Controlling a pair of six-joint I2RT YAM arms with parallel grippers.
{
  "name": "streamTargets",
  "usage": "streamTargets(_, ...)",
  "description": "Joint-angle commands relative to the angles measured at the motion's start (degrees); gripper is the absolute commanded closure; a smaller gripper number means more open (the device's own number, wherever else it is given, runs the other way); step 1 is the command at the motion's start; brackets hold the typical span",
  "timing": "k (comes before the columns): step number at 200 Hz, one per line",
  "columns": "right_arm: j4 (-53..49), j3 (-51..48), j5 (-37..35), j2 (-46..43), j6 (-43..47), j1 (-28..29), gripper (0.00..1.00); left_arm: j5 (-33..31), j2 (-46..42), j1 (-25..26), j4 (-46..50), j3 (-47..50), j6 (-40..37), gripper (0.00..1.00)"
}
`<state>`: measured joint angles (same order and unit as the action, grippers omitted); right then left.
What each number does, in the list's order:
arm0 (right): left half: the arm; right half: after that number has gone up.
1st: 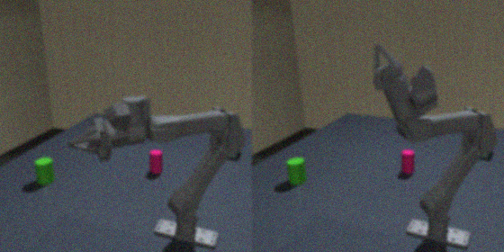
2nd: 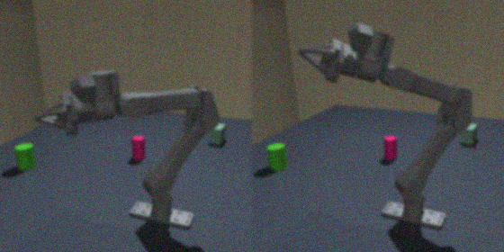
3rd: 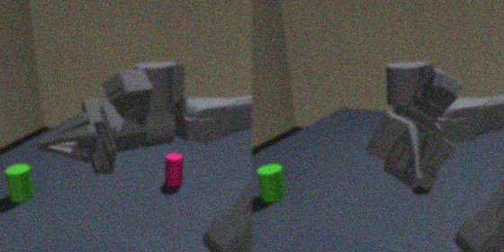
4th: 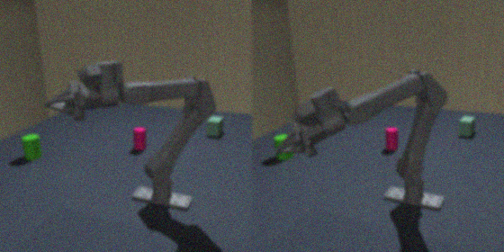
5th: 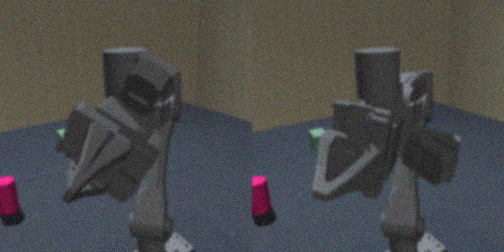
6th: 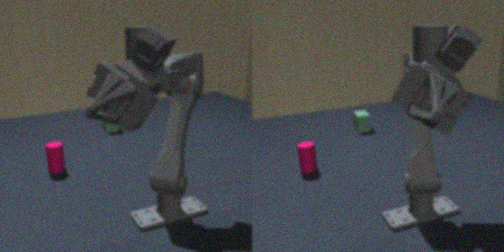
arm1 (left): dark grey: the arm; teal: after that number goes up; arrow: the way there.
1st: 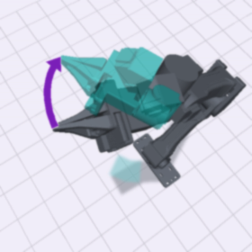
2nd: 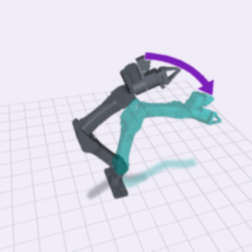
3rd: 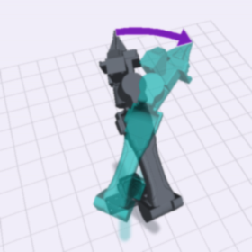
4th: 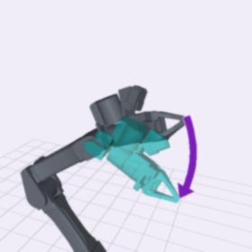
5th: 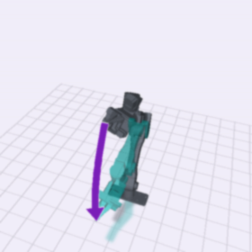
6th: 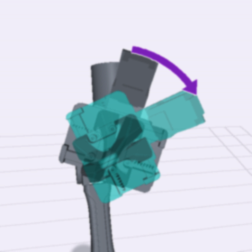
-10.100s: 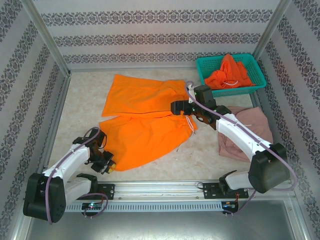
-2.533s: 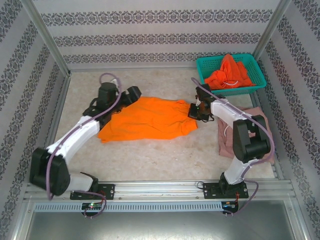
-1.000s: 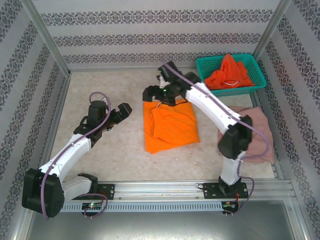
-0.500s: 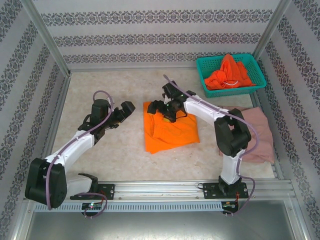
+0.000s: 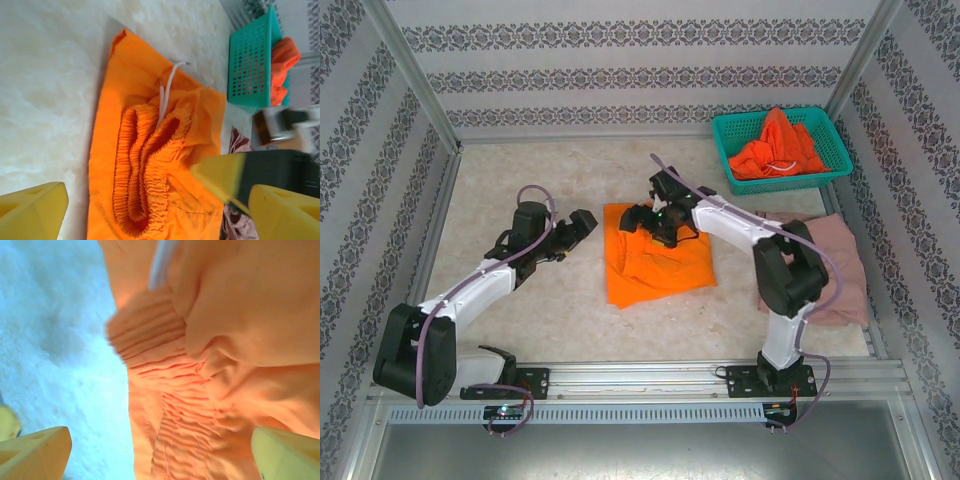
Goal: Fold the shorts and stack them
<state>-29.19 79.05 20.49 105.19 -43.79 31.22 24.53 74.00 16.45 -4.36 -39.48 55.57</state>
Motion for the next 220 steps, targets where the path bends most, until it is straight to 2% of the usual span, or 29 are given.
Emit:
streamTargets(1, -10.5, 3.4, -12.5, -7.4, 10.6, -1.3, 0.06, 0.8, 2.8, 2.7, -1.0, -2.8, -0.1, 0.11)
streamTargets(32, -13.5, -1.3, -16.3, -12.5, 16.3, -6.4, 0.04, 0.4, 7.3, 6.7, -1.2, -5.6, 0.3, 0.18)
streamTargets(60, -12.9, -6.4, -14.5, -15.3, 17.9, -11.7, 0.04, -1.1, 12.3, 10.0, -0.6, -8.8, 0.4, 0.22)
streamTargets(81, -12.0, -9.1, -12.8, -15.9, 18.7, -13.6, 0.04, -1.5, 16.5, 11.4, -1.3, -10.5, 1.2, 0.25)
streamTargets(130, -9.0, -11.5, -10.8, -14.0, 19.5, -14.7, 0.04, -2.5, 25.4, 13.4, 0.8, -15.7, 0.4, 0.32)
streamTargets(205, -4.4, -11.5, -4.8, -3.3, 17.0, -15.0, 0.04, -2.6, 34.5, 15.4, 3.5, -22.3, -1.0, 0.40)
streamTargets(215, -3.9, -11.5, -4.0, -2.1, 16.5, -15.0, 0.04, -2.8, 35.8, 16.0, 4.1, -23.0, -1.1, 0.44)
streamTargets(220, -3.6, -11.6, -3.8, -1.7, 16.3, -14.9, 0.04, -2.9, 36.3, 16.1, 4.2, -23.2, -1.2, 0.49)
